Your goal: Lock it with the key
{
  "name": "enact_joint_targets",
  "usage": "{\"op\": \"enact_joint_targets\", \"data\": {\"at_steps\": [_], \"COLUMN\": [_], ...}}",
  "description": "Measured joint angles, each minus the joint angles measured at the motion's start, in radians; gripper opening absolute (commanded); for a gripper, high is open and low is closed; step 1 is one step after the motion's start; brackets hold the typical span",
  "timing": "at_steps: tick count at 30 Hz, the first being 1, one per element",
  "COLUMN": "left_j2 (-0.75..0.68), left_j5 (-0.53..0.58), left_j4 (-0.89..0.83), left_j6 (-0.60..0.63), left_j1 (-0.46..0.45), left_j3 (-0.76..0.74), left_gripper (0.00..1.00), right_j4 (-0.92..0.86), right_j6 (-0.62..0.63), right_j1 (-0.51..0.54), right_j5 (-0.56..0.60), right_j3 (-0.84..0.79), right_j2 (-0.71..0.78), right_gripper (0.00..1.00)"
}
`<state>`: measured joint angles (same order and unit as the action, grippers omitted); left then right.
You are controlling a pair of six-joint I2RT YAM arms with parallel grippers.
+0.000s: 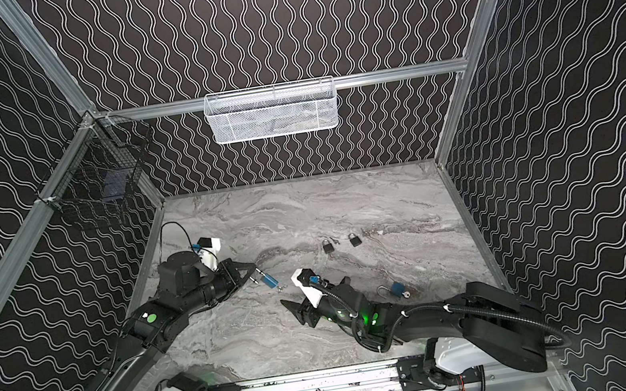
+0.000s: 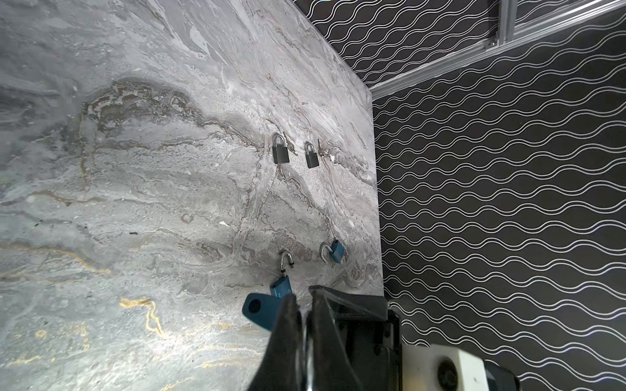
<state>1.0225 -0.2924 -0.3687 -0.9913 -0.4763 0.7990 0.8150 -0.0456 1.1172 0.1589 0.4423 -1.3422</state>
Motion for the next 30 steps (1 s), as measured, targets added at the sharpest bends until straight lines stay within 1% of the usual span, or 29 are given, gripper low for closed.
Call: {"op": "enact_joint_targets", "data": {"at_steps": [7,10,16,19,21,26,30], "left_j2": [-0.012,-0.017,-0.025,-0.03,-0.032,-0.029,-0.025], "left_j5": [0.0,0.0,0.0,0.0,0.0,-0.003,-0.008], "left_j4": [0.0,0.0,-0.001,-0.003,-0.005,-0.006,-0.005], "left_j6": [-0.007,-0.008,-0.008,-0.011,-0.011,-0.023,-0.023], "left_j1": [0.0,0.0,0.0,0.0,0.0,0.0,0.0], "left_j3": [-0.003,-0.006,-0.006,-0.006,-0.007,-0.017,-0.025], "left_gripper": [0.0,0.0,0.0,0.0,0.0,0.0,0.0], "right_j4": [0.108,0.13,0.164,0.179,0.182,0.203,0.215], "right_j6": [0.035,0.039,0.046,0.047,0.048,0.057,0.057], "right_j1": [0.0,0.0,-0.001,-0.001,-0.002,-0.005,-0.009], "right_j5": [-0.004,-0.011,-0.019,-0.019,-0.019,-0.027,-0.034], "right_j3": [0.047,0.069,0.102,0.103,0.103,0.109,0.109], "right_j2": [-0.089,-0.12,-0.18,-0.196,-0.202,-0.212,-0.212], "right_gripper": [0.65,0.6,0.51,0.5,0.46,0.44,0.39]}}
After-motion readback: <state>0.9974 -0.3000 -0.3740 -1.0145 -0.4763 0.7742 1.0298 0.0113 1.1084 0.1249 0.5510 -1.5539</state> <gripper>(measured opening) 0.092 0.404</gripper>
